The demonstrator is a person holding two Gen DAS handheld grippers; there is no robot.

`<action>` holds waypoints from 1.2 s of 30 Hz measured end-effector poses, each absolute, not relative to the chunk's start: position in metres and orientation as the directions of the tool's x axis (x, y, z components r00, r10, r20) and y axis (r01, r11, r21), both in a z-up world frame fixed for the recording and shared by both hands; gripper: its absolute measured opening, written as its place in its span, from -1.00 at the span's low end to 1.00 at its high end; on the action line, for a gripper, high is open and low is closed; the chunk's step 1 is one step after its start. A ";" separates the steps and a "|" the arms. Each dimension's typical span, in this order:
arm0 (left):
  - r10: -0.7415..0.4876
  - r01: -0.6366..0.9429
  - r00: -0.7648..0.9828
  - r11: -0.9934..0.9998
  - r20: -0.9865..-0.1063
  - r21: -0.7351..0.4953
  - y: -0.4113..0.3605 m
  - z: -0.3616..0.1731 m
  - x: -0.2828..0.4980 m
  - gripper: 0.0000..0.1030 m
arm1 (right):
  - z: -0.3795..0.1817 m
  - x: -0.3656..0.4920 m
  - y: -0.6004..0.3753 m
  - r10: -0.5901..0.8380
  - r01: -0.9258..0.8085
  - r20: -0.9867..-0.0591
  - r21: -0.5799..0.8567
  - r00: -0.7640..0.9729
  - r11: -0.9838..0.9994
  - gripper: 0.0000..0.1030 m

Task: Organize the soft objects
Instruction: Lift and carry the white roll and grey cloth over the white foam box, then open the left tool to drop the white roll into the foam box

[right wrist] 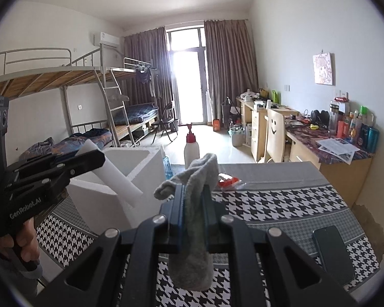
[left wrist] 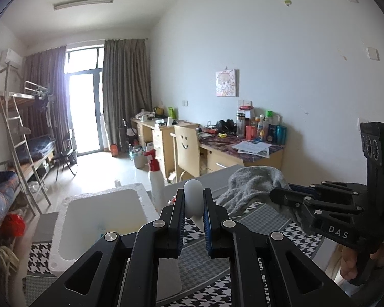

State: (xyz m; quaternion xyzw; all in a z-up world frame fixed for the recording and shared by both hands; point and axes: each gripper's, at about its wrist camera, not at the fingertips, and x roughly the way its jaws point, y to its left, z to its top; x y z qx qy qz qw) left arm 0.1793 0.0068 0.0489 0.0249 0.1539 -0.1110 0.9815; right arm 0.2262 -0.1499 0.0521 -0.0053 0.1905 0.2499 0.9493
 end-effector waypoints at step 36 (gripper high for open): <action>0.053 -0.058 0.950 0.998 -0.306 -0.008 0.068 0.054 0.212 -0.74 | 0.070 0.257 -0.095 0.608 -0.613 -0.343 0.108 0.716 0.782 -0.71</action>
